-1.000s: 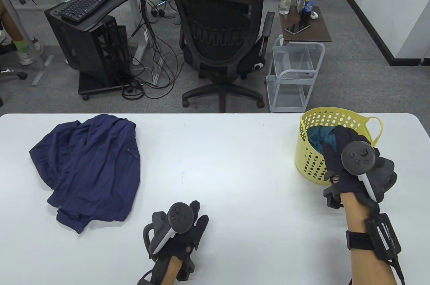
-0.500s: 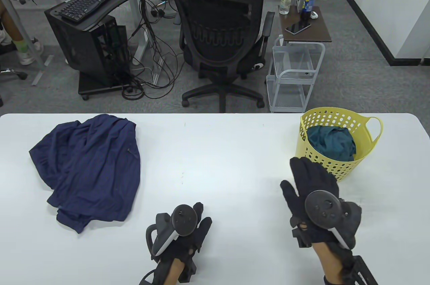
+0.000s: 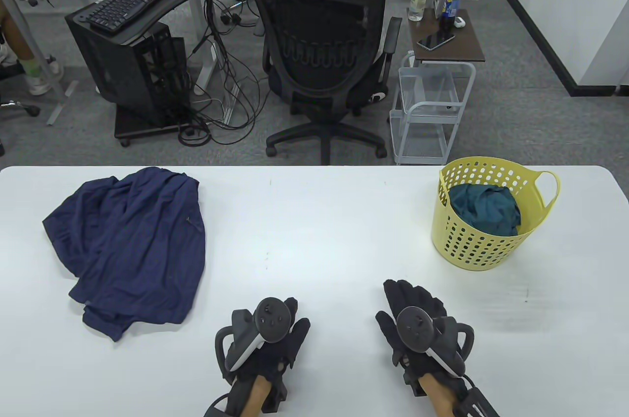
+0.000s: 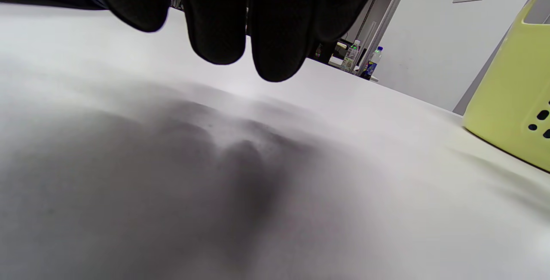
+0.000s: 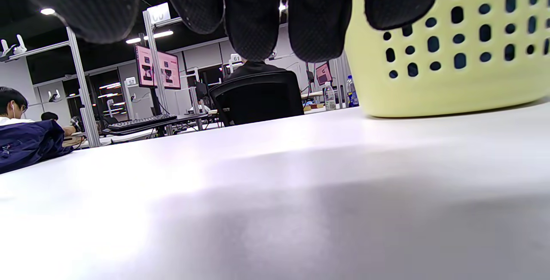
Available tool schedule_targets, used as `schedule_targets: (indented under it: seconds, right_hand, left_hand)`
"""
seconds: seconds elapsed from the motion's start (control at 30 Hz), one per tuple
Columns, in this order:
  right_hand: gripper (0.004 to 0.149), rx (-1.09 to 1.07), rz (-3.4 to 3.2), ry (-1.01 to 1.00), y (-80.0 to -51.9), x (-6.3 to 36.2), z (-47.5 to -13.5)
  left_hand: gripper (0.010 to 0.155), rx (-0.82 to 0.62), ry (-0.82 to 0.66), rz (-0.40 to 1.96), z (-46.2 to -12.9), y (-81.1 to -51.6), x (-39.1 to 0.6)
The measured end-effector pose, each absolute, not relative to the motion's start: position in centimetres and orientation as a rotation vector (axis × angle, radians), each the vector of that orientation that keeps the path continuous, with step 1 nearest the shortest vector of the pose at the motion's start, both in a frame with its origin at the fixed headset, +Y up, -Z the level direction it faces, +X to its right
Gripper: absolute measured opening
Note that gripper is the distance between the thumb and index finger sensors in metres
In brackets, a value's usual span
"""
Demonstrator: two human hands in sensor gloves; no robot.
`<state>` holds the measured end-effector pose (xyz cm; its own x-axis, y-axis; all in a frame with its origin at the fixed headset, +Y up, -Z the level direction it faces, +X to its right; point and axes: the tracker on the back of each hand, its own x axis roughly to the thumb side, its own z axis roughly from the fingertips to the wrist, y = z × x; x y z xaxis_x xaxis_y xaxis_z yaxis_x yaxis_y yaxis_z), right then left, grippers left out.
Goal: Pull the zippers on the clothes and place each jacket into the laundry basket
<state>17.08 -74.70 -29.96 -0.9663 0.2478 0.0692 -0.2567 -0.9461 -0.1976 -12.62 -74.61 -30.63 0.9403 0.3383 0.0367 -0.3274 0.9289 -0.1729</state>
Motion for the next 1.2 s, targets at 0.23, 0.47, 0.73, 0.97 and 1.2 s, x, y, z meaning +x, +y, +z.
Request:
schedule_targets:
  seconds: [0.23, 0.47, 0.73, 0.97, 1.2]
  right_hand:
    - [0.065, 0.067, 2.859, -0.322, -75.1, 17.6, -28.8]
    - [0.065, 0.093, 2.861, -0.327, -75.1, 17.2, -28.7]
    - [0.065, 0.105, 2.853, -0.314, -75.2, 17.3, -28.8]
    - [0.065, 0.079, 2.837, -0.284, -75.3, 18.0, -29.1]
    - [0.065, 0.111, 2.849, -0.270, -75.4, 17.2, -28.9]
  left_hand:
    - [0.069, -0.095, -0.073, 0.331, -30.1, -74.0, -12.6]
    - [0.064, 0.158, -0.110, 0.291, -28.7, -71.2, -12.6]
    - [0.064, 0.191, -0.018, 0.247, -31.6, -69.6, -14.7]
    - [0.066, 0.118, 0.228, 0.093, -36.8, -68.9, -21.4]
    - [0.082, -0.051, 0.467, 0.022, -41.2, -71.6, -30.2]
